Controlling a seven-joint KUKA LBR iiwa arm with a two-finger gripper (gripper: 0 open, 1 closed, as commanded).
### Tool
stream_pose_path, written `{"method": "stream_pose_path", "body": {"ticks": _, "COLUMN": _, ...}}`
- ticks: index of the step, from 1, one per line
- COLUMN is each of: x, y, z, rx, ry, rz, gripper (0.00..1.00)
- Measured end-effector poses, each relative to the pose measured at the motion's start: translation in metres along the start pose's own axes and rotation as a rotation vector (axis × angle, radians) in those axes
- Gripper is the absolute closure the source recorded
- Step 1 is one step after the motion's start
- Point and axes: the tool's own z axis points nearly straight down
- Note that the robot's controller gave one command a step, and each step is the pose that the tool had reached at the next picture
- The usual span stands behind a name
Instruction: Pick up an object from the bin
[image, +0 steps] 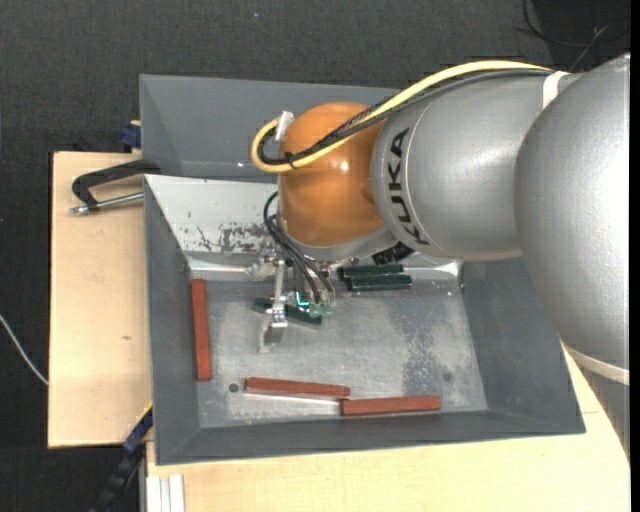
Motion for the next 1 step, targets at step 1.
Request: {"method": "stream_pose_path", "body": {"ticks": 1, "x": -0.0021, "y": -0.0006, "z": -0.0046, "rx": -0.002, "ry": -0.008, "rz": 0.002, "gripper": 0.00}}
